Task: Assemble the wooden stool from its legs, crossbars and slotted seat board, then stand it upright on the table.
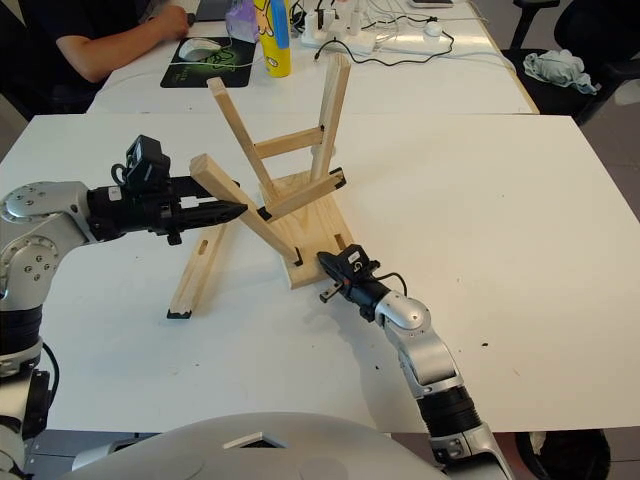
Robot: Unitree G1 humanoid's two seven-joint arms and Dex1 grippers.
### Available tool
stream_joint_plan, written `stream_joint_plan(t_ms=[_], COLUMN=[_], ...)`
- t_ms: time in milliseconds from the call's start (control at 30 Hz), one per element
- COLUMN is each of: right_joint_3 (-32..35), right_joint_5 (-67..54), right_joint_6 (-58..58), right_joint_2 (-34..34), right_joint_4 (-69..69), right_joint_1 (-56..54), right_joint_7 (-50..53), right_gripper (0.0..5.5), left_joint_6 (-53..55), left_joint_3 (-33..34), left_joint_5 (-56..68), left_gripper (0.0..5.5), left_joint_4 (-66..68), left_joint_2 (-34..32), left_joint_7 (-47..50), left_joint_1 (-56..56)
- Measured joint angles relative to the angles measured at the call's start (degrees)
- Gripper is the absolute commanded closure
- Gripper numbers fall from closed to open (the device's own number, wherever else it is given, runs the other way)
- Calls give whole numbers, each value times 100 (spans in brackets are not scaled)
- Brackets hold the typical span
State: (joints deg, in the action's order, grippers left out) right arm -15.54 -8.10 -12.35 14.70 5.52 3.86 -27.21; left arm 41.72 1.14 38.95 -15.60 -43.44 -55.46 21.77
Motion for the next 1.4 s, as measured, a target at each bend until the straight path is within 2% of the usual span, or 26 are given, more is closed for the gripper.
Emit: stream_joint_plan(t_ms=[767,1133,1400], right_joint_3=[-226,-298,-358], right_joint_5=[208,293,327], right_joint_6=[-3,-47,-138], right_joint_2=[30,115,119], right_joint_4=[-109,-112,-169], right_joint_1=[-185,-230,-230], right_joint_7=[110,118,116], right_gripper=[550,550,550], left_joint_6=[-390,-536,-1007], left_joint_3=[-413,-795,-936], left_joint_5=[-468,-712,-871], left_gripper=[343,343,343], left_joint_4=[-232,-688,-405], left_joint_2=[-241,-53,-24], left_joint_7=[-140,249,207], left_joint_1=[167,-61,-231])
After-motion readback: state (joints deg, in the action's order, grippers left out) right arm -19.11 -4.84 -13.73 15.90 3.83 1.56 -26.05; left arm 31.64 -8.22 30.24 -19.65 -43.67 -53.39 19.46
